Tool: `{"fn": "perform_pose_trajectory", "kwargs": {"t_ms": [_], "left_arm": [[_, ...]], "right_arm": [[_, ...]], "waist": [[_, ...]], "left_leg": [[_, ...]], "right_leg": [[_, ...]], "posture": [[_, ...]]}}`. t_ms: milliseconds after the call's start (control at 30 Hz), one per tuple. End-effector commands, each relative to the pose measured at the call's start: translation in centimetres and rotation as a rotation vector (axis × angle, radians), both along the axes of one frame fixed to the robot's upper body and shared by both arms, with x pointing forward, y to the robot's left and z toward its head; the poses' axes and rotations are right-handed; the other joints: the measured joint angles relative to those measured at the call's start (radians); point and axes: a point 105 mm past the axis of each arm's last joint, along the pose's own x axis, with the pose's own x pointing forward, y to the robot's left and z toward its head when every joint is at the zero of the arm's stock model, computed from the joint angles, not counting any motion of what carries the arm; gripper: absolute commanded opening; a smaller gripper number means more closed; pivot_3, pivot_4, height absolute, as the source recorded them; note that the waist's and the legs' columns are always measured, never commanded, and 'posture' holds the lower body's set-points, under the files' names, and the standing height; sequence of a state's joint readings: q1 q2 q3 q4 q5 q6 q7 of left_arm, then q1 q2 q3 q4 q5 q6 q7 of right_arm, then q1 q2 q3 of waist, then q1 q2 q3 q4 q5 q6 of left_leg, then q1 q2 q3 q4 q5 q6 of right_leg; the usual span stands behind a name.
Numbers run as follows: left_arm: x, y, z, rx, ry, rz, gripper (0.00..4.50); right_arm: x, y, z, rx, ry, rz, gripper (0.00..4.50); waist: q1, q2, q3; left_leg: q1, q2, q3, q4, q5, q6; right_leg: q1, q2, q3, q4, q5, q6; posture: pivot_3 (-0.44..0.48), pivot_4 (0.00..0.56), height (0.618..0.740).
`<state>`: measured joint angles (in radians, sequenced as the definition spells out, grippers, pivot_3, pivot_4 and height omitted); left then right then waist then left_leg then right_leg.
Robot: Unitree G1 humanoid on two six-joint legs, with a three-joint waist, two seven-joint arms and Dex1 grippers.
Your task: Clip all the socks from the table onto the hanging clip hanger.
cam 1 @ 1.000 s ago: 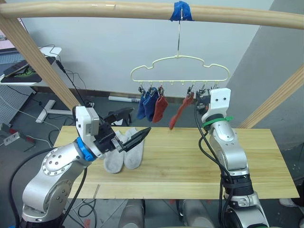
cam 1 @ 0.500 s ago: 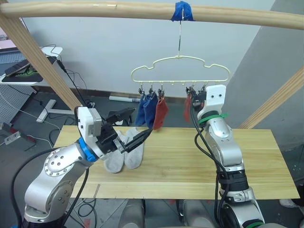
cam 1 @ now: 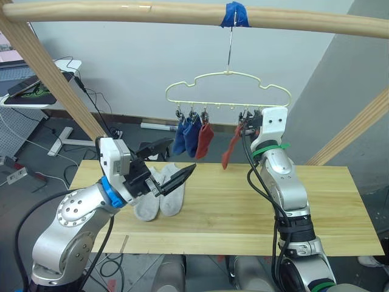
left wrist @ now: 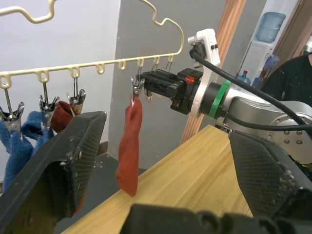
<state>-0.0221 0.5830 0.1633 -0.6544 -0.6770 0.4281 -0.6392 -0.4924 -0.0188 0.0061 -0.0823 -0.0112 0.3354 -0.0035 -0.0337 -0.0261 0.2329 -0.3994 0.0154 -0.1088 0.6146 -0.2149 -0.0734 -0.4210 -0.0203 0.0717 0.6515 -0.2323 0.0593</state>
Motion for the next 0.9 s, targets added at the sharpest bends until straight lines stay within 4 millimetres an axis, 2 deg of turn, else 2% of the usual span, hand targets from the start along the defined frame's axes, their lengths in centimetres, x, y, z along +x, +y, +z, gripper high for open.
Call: {"fn": "perform_pose_trajectory", "kwargs": {"t_ms": [33,367,433,500,600,700,733,900], "left_arm": [[-0.5,-0.4,0.9,-0.005,-0.052,-0.008,4.50],[-0.6,-0.3,0.0,0.002,-0.017,0.000,4.50],[0.5,1.8,-2.7,0.032,0.092,0.112,4.50],[1.1,3.2,-4.3,0.037,0.165,0.185,4.50],[1.5,4.7,-6.4,0.067,0.224,0.253,4.50],[2.2,6.3,-8.7,0.145,0.268,0.319,4.50],[2.4,6.6,-9.2,0.163,0.275,0.332,4.50],[3.7,7.4,-10.2,0.196,0.259,0.376,4.50]], "right_arm": [[-0.2,-0.1,1.5,0.029,-0.057,0.001,0.07],[-0.5,-0.2,1.2,0.069,-0.015,0.130,0.06],[-0.9,-0.8,0.8,0.184,0.115,0.288,0.06],[-1.5,-1.0,0.9,0.266,0.195,0.406,0.06],[-2.1,-1.6,1.5,0.370,0.257,0.468,0.06],[-2.6,-1.5,2.0,0.371,0.293,0.502,0.06],[-2.7,-1.5,2.1,0.369,0.301,0.502,0.06],[-3.4,-0.8,2.3,0.350,0.322,0.533,0.06]], "waist": [[0.001,0.000,0.000],[0.001,0.000,0.000],[0.001,0.000,0.000],[0.001,0.002,-0.001],[0.001,0.002,-0.001],[0.000,0.002,-0.001],[-0.001,0.002,-0.001],[-0.002,0.002,-0.001]], "left_leg": [[0.000,0.000,0.000,0.000,0.000,0.000],[0.000,0.000,0.000,0.000,0.000,0.000],[0.000,0.000,0.000,0.000,0.000,0.000],[0.001,0.000,0.000,0.000,0.000,0.000],[0.001,0.000,-0.001,0.003,0.000,0.000],[0.001,0.000,-0.001,0.006,0.000,0.000],[0.001,0.000,-0.001,0.007,0.000,0.000],[0.001,0.000,0.000,0.013,0.000,0.001]], "right_leg": [[0.000,0.000,0.000,0.000,0.000,0.000],[0.000,0.000,0.000,0.000,0.000,0.000],[0.000,0.000,0.000,0.001,0.000,0.000],[0.001,0.000,0.000,0.001,0.000,0.000],[0.001,0.000,0.000,0.003,0.000,0.000],[0.001,0.001,0.000,0.007,-0.002,0.000],[0.001,0.001,0.000,0.008,-0.004,0.003],[0.001,0.001,0.000,0.011,-0.006,-0.001]], "posture": [[0.074,0.165,0.740],[0.063,0.165,0.740],[0.045,0.167,0.740],[0.038,0.167,0.740],[0.028,0.170,0.740],[0.024,0.175,0.740],[0.022,0.176,0.740],[0.022,0.176,0.740]]}}
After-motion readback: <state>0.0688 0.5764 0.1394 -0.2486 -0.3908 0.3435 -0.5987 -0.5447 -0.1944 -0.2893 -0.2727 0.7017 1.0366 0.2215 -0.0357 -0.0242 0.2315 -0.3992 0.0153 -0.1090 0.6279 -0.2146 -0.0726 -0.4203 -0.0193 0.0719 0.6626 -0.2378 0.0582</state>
